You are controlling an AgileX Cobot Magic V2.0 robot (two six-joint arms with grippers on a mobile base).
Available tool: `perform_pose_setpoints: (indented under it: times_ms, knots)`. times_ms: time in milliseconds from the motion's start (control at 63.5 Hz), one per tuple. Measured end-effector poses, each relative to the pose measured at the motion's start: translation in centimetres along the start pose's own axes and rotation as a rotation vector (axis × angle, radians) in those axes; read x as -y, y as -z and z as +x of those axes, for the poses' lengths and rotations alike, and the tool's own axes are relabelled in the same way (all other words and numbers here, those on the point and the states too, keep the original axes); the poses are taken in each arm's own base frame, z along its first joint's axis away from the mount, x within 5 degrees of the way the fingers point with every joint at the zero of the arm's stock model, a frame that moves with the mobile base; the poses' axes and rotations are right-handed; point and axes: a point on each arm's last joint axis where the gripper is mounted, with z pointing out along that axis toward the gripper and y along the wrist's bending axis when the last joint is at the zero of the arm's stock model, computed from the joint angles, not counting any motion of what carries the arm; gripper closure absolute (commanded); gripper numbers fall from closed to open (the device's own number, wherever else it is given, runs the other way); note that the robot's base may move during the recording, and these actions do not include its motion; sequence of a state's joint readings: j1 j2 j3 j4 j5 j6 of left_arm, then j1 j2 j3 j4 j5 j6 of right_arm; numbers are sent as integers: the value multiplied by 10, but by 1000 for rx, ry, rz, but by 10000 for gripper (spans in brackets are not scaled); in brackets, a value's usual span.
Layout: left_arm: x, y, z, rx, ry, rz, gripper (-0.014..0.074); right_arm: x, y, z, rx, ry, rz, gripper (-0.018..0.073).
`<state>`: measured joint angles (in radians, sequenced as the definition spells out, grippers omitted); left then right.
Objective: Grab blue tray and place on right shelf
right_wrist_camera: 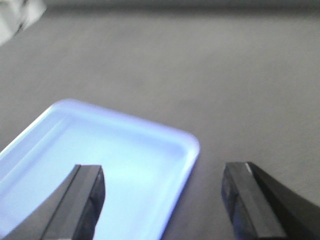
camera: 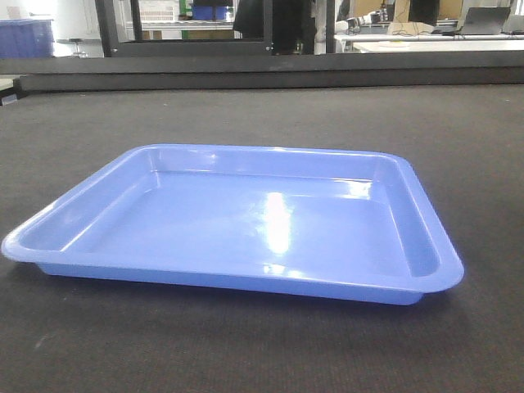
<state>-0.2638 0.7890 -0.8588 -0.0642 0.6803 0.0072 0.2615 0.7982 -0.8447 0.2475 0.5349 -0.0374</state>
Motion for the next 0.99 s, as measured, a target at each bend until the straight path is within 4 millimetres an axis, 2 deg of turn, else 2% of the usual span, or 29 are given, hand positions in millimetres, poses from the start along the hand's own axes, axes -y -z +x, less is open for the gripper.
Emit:
perform_pose_setpoints:
  times_ms: [126, 221, 457, 583, 819, 993]
  knots:
    - [6, -33, -15, -212, -16, 25, 209, -13, -33, -4, -208, 10, -58, -28]
    - [7, -62, -25, -372, -23, 21, 209, -15, -62, -3, -382, -24, -52, -28]
    - [12, -121, -43, -545, -47, 21, 209, -13, -116, -2, -641, -167, 23, -28]
    - [20, -148, -41, -599, -60, 15, 209, -7, -138, 3, -697, -223, 104, -28]
    - [32, -193, -22, -693, -60, -41, 209, 7, -166, 16, -791, -253, 275, -28]
    - [35, -217, -12, -693, -20, -53, 209, 3, -184, 23, -776, -268, 281, -28]
